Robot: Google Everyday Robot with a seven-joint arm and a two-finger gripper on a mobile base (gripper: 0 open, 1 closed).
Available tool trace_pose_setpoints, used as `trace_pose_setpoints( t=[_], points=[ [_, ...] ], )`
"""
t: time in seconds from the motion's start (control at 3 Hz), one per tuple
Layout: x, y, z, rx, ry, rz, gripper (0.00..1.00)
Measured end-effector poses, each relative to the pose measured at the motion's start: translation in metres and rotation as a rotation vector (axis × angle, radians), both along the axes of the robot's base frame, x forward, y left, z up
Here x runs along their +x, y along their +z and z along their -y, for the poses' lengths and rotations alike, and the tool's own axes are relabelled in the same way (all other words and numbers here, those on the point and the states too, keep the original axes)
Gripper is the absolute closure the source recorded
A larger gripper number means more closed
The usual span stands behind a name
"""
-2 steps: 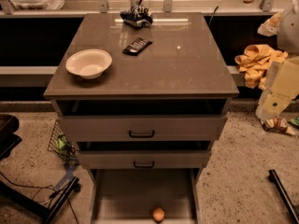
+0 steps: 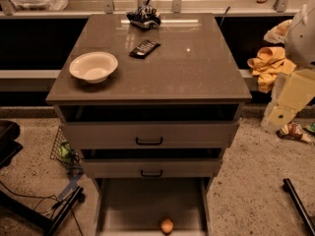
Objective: Pick orange from bottom drawer and place on counter
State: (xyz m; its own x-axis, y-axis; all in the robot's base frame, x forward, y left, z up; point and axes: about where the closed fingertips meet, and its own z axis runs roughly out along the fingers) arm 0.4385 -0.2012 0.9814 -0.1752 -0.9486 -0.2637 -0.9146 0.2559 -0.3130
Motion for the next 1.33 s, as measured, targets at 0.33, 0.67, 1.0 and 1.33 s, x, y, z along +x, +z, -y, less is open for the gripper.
trace_pose_setpoints(
  t=[0.33,0.67,1.0,1.33],
  points=[
    [-0.002,-0.049,-0.013,0.091,0.058,-0.017,0.00],
    [-0.005,-0.136,-0.016,0.203,0.102,-0.042,0.00],
    [-0.002,-0.222,-0.020,0.274,0.145,-0.039,0.00],
    [0.014,-0.321,-0.026,0.315,0.159,-0.006,0.00]
  ],
)
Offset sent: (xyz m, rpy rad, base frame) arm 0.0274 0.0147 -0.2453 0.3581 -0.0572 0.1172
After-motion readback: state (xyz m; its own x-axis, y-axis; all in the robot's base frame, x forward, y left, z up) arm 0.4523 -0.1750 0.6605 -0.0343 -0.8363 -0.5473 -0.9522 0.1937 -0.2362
